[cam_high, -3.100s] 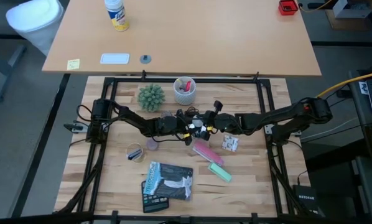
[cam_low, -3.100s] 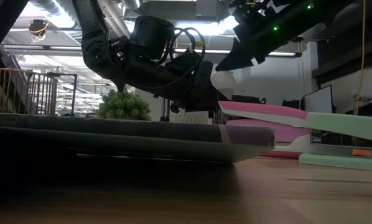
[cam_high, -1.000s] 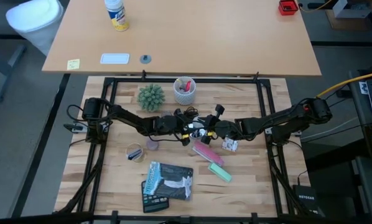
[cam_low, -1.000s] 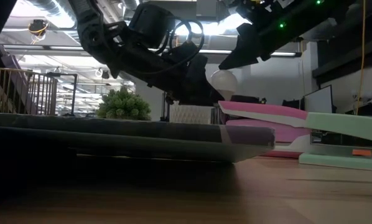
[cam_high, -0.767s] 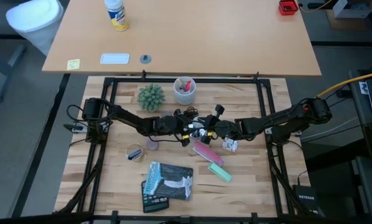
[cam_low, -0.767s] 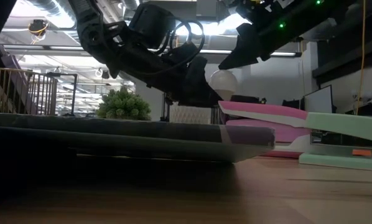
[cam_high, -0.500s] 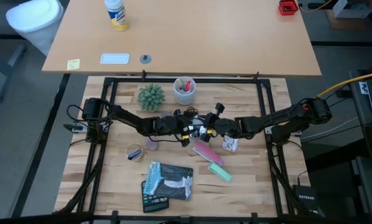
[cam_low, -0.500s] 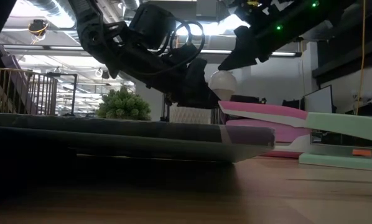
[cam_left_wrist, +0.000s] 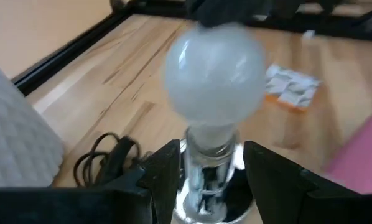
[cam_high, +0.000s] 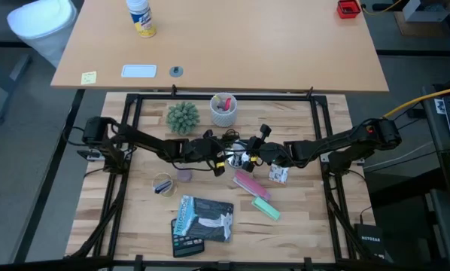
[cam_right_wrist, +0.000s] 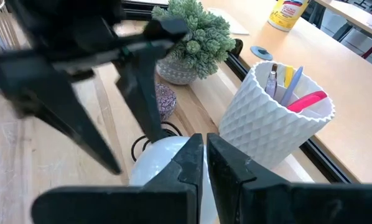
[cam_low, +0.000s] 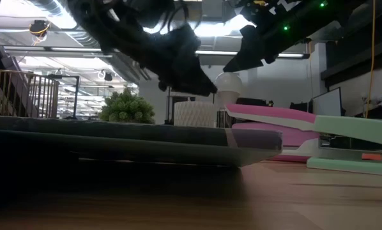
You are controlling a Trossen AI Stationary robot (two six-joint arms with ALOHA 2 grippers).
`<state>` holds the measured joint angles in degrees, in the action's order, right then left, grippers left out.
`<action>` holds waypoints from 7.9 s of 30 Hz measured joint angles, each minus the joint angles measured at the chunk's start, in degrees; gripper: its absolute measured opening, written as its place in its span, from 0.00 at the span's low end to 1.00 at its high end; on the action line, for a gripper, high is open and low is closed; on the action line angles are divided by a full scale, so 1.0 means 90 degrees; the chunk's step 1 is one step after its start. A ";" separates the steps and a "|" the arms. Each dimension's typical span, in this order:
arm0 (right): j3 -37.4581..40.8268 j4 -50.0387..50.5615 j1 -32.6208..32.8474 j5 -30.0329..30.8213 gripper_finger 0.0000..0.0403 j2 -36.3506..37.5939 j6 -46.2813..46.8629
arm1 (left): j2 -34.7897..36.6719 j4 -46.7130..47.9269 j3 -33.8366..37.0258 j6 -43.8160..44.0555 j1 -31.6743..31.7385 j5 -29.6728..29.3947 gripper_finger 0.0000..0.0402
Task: Screw lightbulb
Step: Insert the lightbulb into the lamp
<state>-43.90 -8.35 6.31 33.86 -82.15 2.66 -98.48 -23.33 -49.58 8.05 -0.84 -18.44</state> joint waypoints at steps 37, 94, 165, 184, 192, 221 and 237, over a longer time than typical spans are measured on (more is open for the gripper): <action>-0.0002 -0.0073 0.0004 -0.0170 0.07 0.0000 0.0006 | -0.0500 -0.1686 -0.0002 0.0275 -0.0435 -0.0094 0.41; 0.0000 -0.0265 -0.0117 -0.0571 0.07 -0.0031 -0.0148 | -0.0476 -0.1136 0.0000 0.0694 -0.0830 -0.1622 0.41; 0.0000 -0.0594 -0.0427 -0.1046 0.07 -0.0175 -0.0163 | -0.0893 0.0273 0.0000 0.1736 -0.0068 -0.1890 0.41; -0.0002 -0.0594 -0.0425 -0.1054 0.07 -0.0168 -0.0164 | -0.1758 -0.1114 -0.0059 0.2209 0.0080 -0.1748 0.41; -0.0005 -0.0615 -0.0425 -0.1054 0.07 -0.0165 -0.0165 | -0.1773 -0.1121 -0.0264 0.2084 -0.0116 -0.1641 0.41; -0.0012 -0.0527 -0.0410 -0.1389 0.07 -0.0161 -0.0002 | -0.1267 -0.0918 -0.0272 0.1432 -0.0148 -0.1697 0.41; -0.0010 -0.0533 -0.0411 -0.1384 0.07 -0.0163 0.0001 | -0.0653 -0.0517 -0.0270 0.1080 -0.0986 -0.1642 0.41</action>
<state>-43.99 -13.15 2.61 21.41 -83.61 2.66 -104.36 -27.99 -52.01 17.77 -9.72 -33.22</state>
